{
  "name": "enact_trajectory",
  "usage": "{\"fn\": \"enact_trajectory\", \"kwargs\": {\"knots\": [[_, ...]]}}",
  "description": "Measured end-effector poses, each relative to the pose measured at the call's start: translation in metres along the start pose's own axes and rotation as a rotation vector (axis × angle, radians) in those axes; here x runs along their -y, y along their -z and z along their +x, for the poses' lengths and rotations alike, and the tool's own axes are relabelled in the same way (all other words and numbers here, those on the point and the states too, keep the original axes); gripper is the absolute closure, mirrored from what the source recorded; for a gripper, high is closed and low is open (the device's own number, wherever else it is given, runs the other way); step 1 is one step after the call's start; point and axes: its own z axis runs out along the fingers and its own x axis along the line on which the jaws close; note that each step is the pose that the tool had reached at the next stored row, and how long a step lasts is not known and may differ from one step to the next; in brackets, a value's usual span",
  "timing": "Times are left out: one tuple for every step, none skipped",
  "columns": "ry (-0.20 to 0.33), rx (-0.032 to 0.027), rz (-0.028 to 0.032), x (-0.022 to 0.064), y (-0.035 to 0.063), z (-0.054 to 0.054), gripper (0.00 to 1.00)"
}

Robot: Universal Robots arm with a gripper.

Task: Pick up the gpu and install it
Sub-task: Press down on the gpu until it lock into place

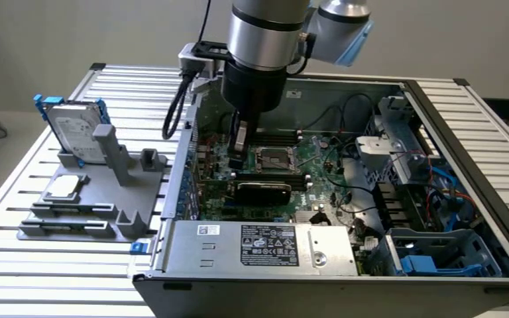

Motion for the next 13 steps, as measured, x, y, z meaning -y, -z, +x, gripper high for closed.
{"fn": "enact_trajectory", "kwargs": {"knots": [[0.0,0.0004,0.0038,0.0022,0.0003,0.0,0.89],[0.0,0.0009,0.0075,0.0043,0.0006,-0.001,0.89],[0.001,0.0013,0.0115,0.0066,0.0009,-0.001,0.89],[0.001,0.0018,0.0152,0.0087,0.0012,-0.001,0.89],[0.001,0.0022,0.018,0.0108,0.0014,-0.001,0.89],[0.002,0.0022,0.0188,0.0121,0.0016,-0.001,0.89],[0.002,0.0022,0.0185,0.0128,0.0017,-0.001,0.89],[0.002,0.002,0.0174,0.013,0.0017,-0.001,0.89],[0.002,0.002,0.0174,0.013,0.0017,-0.001,0.89],[0.002,0.0019,0.0173,0.013,0.0017,-0.001,0.89],[0.002,0.0019,0.0172,0.013,0.0018,-0.001,0.89],[0.002,0.0019,0.0172,0.013,0.0018,-0.001,0.89],[0.002,0.0019,0.0172,0.013,0.0018,-0.001,0.89]]}}
